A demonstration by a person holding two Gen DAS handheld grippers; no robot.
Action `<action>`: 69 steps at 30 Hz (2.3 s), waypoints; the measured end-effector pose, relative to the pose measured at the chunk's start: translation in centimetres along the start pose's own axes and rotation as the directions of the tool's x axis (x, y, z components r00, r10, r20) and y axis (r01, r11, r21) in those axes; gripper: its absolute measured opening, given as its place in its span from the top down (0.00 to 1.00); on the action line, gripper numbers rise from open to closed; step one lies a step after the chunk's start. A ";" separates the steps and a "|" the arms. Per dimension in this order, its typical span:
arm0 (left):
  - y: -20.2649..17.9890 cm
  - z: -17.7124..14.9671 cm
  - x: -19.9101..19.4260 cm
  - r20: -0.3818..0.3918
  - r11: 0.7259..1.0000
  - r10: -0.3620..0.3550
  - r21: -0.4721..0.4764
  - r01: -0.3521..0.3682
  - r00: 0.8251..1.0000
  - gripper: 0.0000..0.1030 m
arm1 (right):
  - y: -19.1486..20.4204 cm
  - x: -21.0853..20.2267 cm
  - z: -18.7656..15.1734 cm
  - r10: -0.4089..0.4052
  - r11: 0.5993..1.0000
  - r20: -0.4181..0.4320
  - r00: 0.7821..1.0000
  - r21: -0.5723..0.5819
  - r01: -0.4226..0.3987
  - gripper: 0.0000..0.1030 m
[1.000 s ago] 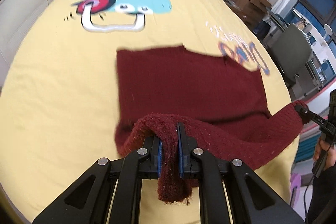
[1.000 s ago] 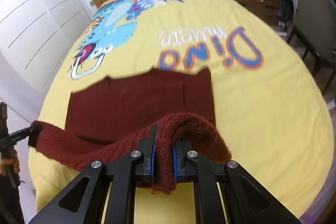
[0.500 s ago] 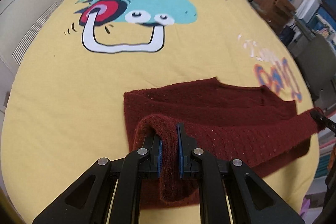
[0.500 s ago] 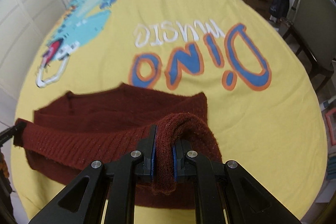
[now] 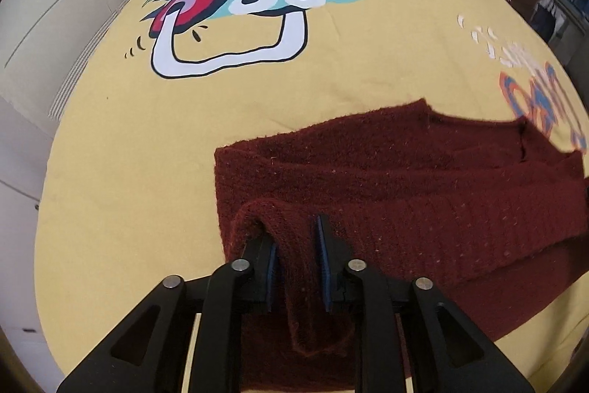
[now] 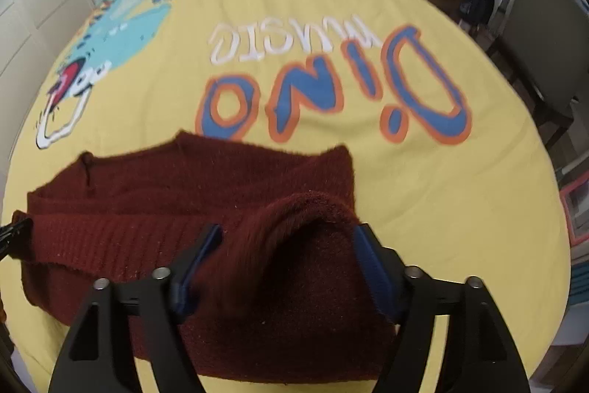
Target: Fold small clothes
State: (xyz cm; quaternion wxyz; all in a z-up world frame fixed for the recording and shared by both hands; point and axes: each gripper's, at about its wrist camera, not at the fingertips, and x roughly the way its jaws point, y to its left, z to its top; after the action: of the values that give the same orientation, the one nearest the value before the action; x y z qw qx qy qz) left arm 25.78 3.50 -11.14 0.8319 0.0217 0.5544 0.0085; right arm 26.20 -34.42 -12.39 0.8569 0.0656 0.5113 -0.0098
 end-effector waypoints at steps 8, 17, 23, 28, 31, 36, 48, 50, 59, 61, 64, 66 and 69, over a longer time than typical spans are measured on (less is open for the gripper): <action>-1.4 -0.3 -4.1 0.107 1.000 -0.019 -0.003 0.019 0.994 0.10 | 3.1 -4.1 -1.7 0.045 0.995 0.142 0.989 -0.092 -0.032 0.00; -5.9 -3.1 -6.0 0.191 0.993 -0.077 0.105 0.057 0.979 0.01 | 9.7 -3.8 -5.6 0.139 0.975 0.152 0.979 -0.194 -0.108 0.00; -7.1 -5.9 -2.0 0.105 0.989 -0.116 0.101 0.105 0.988 0.01 | 11.6 0.3 -9.4 0.095 0.965 0.074 0.993 -0.253 -0.073 0.00; -5.9 -7.7 1.5 0.037 0.992 -0.075 0.106 0.071 0.996 0.01 | 8.3 3.0 -10.4 0.047 0.978 0.025 0.999 -0.204 -0.041 0.00; -4.0 -7.9 1.4 0.052 0.992 -0.101 0.077 0.097 0.994 0.01 | 5.4 3.1 -10.0 0.042 0.988 0.029 0.999 -0.149 -0.037 0.00; -2.5 -7.8 1.6 0.059 0.993 -0.100 0.076 0.095 0.993 0.01 | 2.8 3.2 -9.7 0.041 0.992 0.026 0.999 -0.118 -0.038 0.00; -2.3 -7.8 1.8 0.023 0.988 -0.135 0.083 0.133 0.991 0.01 | 3.3 3.0 -10.8 0.033 0.989 0.030 0.999 -0.148 -0.029 0.00; -1.8 -7.5 1.0 -0.002 0.981 -0.170 0.096 0.169 0.986 0.01 | 3.7 2.1 -10.8 0.023 0.986 0.027 0.999 -0.164 -0.019 0.00; 2.8 -6.7 -2.7 0.051 0.983 -0.180 0.053 0.177 0.982 0.01 | 3.1 -2.4 -13.8 0.007 0.987 0.068 0.998 -0.161 0.004 0.00; 3.7 -6.7 -2.2 0.041 0.985 -0.171 0.017 0.171 0.984 0.01 | 2.5 -2.9 -14.6 0.001 0.989 0.068 0.998 -0.147 0.009 0.00; 5.2 -6.6 -0.6 -0.001 0.980 -0.191 -0.060 0.191 0.982 0.01 | 1.6 -3.1 -15.8 -0.009 0.992 0.055 0.998 -0.122 0.015 0.00; 5.7 -6.8 0.6 -0.029 0.976 -0.205 -0.083 0.202 0.978 0.01 | 1.1 -3.0 -16.5 -0.015 0.993 0.041 0.999 -0.113 0.019 0.00; 5.8 -7.0 2.5 -0.063 0.970 -0.223 -0.113 0.215 0.973 0.01 | 0.3 -2.6 -17.2 -0.037 0.995 0.022 0.999 -0.091 0.039 0.00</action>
State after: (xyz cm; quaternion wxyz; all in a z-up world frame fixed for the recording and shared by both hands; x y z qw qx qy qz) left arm 20.38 9.56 -15.90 0.8063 -0.0838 0.5832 -0.0532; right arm 9.90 -32.18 -18.13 0.8639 0.0165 0.5034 -0.0034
